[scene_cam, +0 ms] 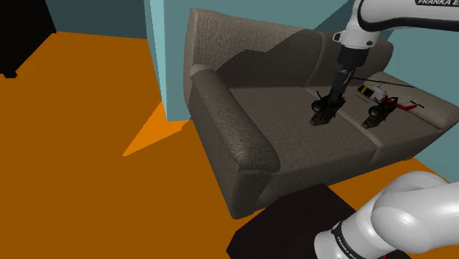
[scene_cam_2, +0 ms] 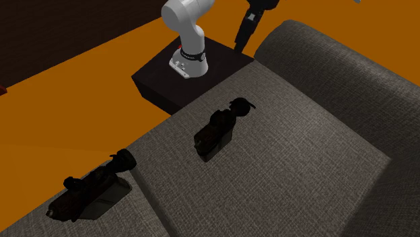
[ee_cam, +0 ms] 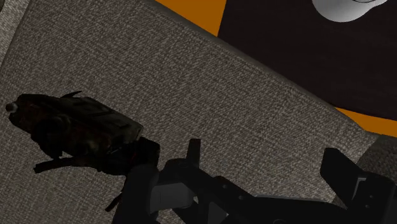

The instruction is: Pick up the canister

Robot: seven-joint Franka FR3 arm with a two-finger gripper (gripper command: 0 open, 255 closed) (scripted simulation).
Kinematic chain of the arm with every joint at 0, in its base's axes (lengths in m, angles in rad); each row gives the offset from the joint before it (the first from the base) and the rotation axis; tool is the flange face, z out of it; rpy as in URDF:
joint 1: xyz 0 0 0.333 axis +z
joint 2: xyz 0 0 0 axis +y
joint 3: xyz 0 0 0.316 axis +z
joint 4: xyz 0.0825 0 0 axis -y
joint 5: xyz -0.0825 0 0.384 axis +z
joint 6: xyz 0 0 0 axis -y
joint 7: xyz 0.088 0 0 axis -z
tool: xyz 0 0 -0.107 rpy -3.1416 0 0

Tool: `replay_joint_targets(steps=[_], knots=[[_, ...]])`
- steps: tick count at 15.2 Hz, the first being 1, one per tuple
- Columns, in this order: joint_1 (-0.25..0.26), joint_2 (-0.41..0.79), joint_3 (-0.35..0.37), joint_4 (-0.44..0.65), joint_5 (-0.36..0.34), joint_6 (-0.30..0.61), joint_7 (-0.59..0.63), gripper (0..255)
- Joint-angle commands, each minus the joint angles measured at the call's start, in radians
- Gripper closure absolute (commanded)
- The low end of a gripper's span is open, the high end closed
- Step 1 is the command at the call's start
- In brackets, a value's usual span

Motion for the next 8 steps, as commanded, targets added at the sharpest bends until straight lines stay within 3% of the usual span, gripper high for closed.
replay_joint_targets(steps=[1, 8], knots=[[-0.01, 0.048, -0.038, 0.039, -0.022, 0.01, -0.054, 0], [-0.034, 0.264, -0.16, 0.24, -0.045, 0.034, -0.241, 0]])
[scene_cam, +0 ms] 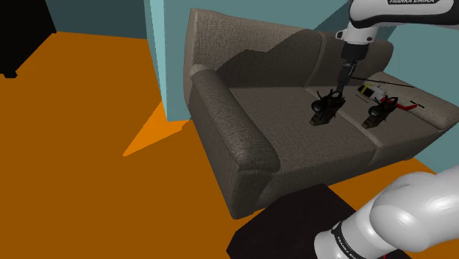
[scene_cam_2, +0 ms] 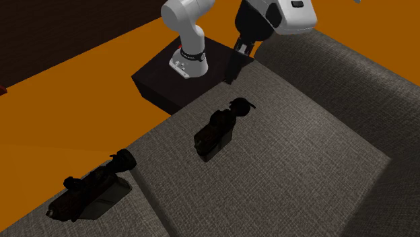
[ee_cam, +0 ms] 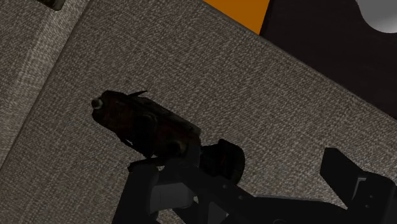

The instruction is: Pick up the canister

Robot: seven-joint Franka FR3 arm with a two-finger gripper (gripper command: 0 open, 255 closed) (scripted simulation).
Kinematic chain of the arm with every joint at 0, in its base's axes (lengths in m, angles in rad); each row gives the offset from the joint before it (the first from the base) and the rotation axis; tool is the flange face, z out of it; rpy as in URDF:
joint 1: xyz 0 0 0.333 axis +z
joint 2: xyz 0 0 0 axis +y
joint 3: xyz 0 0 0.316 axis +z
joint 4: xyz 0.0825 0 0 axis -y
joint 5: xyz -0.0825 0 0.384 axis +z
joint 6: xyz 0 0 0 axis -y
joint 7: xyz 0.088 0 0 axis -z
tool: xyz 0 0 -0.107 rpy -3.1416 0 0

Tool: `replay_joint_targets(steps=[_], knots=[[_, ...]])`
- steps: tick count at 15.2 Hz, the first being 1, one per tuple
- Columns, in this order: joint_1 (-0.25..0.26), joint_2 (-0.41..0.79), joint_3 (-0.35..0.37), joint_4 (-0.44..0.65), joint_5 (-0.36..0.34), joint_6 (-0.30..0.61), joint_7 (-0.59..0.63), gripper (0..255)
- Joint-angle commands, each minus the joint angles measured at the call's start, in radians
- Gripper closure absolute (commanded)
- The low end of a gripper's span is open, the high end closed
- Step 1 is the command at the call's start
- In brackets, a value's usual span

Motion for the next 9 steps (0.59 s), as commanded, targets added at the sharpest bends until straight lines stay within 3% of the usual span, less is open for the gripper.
replay_joint_targets(steps=[1, 7, 9], knots=[[-0.009, 0.071, -0.036, 0.068, 0.001, 0.006, -0.061, 0], [-0.047, 0.286, -0.118, 0.284, 0.045, 0.007, -0.225, 0], [-0.048, 0.283, -0.118, 0.254, 0.043, 0.033, -0.218, 0]])
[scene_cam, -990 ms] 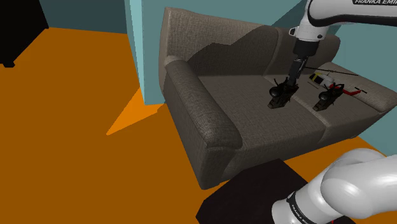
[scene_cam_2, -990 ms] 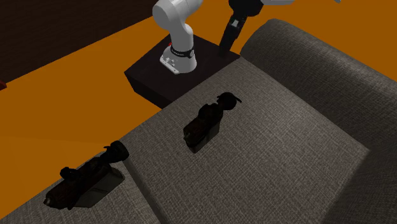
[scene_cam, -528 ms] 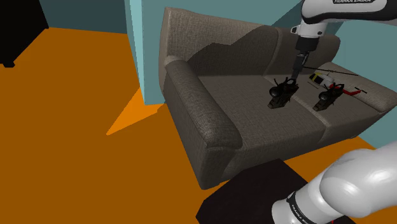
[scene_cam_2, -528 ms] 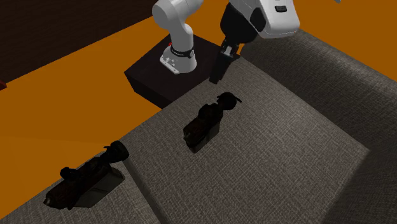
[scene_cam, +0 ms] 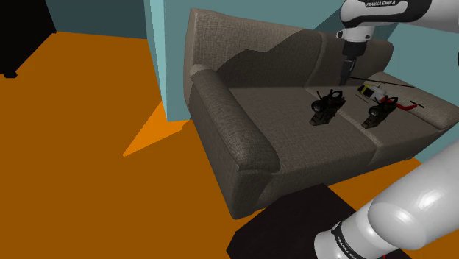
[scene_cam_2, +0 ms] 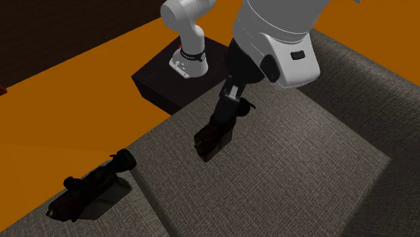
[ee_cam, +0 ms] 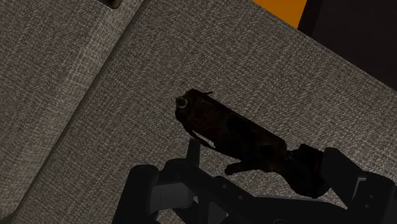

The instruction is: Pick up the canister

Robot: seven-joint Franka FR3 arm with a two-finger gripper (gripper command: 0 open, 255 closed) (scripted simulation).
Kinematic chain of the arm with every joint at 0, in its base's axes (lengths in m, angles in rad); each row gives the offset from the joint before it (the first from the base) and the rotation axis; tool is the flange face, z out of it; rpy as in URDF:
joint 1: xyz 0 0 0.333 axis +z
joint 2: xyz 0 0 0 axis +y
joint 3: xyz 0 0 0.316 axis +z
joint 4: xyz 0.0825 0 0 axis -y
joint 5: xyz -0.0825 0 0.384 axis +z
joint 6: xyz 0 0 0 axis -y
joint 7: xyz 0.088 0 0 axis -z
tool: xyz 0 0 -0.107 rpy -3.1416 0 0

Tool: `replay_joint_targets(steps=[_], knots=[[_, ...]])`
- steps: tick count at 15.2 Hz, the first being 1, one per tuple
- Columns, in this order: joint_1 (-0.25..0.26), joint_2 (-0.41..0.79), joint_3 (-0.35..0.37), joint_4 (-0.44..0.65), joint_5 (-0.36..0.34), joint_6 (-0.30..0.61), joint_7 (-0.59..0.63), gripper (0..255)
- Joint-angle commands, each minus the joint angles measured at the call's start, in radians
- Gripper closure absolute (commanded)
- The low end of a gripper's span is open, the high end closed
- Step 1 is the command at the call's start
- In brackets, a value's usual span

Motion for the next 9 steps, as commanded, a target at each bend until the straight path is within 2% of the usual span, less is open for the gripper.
replay_joint_targets(steps=[1, 7, 8, 9], knots=[[-0.003, 0.008, -0.003, -0.017, 0.001, 0.025, -0.002, 0], [-0.004, 0.007, -0.005, -0.079, -0.001, 0.085, 0.011, 0], [-0.005, 0.007, -0.005, -0.081, -0.001, 0.087, 0.01, 255], [-0.004, 0.005, -0.005, -0.083, -0.001, 0.087, 0.011, 255]])
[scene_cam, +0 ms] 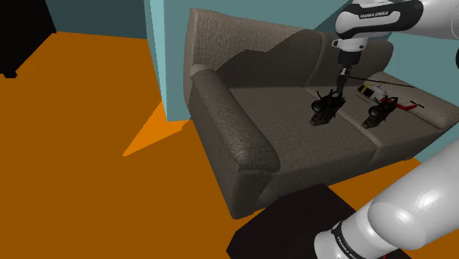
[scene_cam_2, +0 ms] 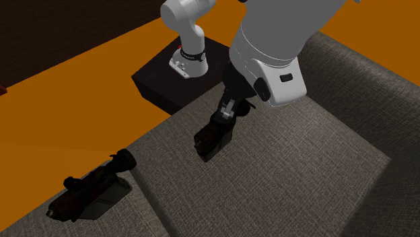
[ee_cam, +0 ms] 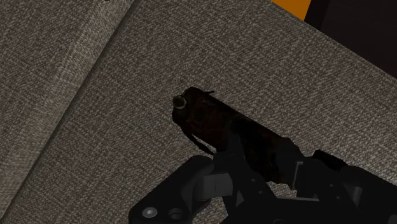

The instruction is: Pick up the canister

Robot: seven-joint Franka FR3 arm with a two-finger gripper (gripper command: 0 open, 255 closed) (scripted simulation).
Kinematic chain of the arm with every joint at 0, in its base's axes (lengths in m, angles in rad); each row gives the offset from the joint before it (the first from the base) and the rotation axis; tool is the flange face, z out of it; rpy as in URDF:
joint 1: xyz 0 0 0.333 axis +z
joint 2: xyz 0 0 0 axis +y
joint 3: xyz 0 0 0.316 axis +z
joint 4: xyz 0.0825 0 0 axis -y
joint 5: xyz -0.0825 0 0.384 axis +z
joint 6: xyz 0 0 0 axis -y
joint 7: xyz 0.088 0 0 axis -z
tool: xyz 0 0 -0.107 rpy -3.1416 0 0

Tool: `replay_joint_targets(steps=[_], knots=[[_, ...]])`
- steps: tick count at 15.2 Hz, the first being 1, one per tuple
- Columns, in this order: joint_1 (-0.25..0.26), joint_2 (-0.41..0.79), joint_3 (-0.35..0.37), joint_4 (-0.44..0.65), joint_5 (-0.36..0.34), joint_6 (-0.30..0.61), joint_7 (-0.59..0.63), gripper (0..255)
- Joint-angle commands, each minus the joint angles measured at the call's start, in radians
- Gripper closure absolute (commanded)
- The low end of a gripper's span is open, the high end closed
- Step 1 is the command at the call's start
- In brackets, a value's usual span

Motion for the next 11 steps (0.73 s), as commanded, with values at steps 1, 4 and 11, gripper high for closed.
replay_joint_targets(steps=[1, 4, 11], knots=[[0.0, 0.0, 0.0, -0.002, 0.0, 0.002, 0.0, 255], [0.0, 0.001, 0.0, -0.001, 0.0, 0.002, 0.0, 255], [0.001, 0.001, 0.001, 0.042, 0.002, -0.04, -0.008, 255]])
